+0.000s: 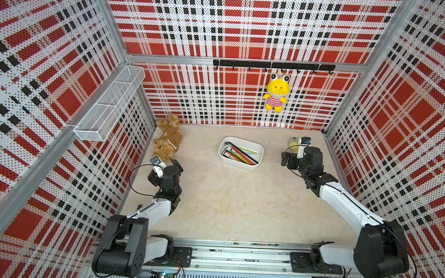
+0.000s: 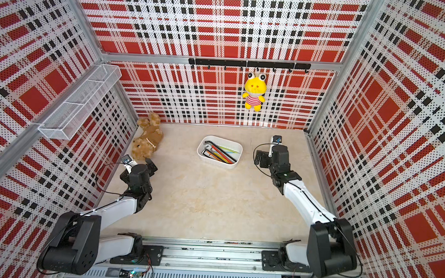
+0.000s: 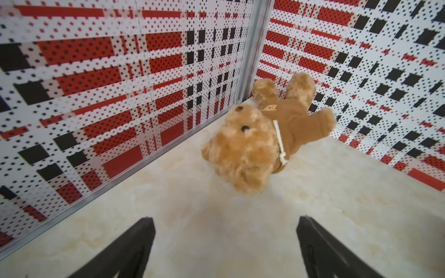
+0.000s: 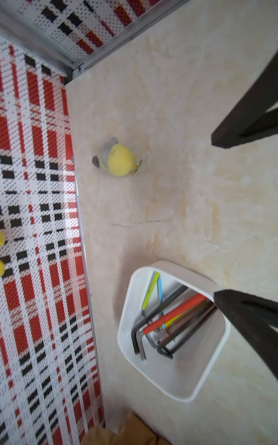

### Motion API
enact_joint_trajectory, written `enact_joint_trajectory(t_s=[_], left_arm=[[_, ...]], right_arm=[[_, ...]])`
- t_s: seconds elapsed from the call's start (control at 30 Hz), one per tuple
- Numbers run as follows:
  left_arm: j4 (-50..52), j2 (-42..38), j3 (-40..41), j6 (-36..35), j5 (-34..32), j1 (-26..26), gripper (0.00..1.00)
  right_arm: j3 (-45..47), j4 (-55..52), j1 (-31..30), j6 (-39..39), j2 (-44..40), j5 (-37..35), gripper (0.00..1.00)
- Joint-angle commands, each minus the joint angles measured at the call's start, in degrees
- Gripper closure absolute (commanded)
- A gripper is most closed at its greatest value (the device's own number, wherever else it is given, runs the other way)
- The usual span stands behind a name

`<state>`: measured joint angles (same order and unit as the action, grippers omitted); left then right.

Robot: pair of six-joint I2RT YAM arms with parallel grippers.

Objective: Put the hex key on the desktop into the storage box
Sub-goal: Reset both arms

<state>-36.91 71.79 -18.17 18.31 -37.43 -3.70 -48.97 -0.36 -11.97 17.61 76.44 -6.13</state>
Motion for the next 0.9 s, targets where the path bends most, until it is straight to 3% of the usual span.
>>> enact_joint_trajectory(t_s=[0.0,0.13,0.33,0.47,0.53,0.67,0.87], left_arm=[[-19.9,2.2,3.8,-6.9,3.5,0.9,0.01],[-32.5,7.7,7.2,-12.0,9.4,1.5,0.01],[-49.4,16.6,11.3,-12.9,16.6,2.6,0.01],[-43.4,17.0,7.7,-15.7,24.3,2.9,0.01],[-43.1,16.8,7.7,-15.1,23.0,2.9,0.01],[-43.1,16.7,8.0,-14.2,21.3,3.2,0.01],[-41.9,17.0,6.9,-13.8,19.2,2.7,0.01]], right_arm=[[2.3,7.0,0.9,1.6,-0.1,-4.2,0.0],[7.3,16.1,1.6,-4.3,0.8,-10.9,0.0],[11.3,25.6,4.8,-9.4,6.4,-11.9,0.0],[13.0,32.1,5.6,-14.1,8.2,-9.6,0.0],[14.1,35.2,6.2,-16.1,8.2,-7.4,0.0],[14.0,29.3,8.9,-15.9,7.8,1.5,0.0],[26.4,52.8,9.3,-17.4,10.8,5.0,0.0]])
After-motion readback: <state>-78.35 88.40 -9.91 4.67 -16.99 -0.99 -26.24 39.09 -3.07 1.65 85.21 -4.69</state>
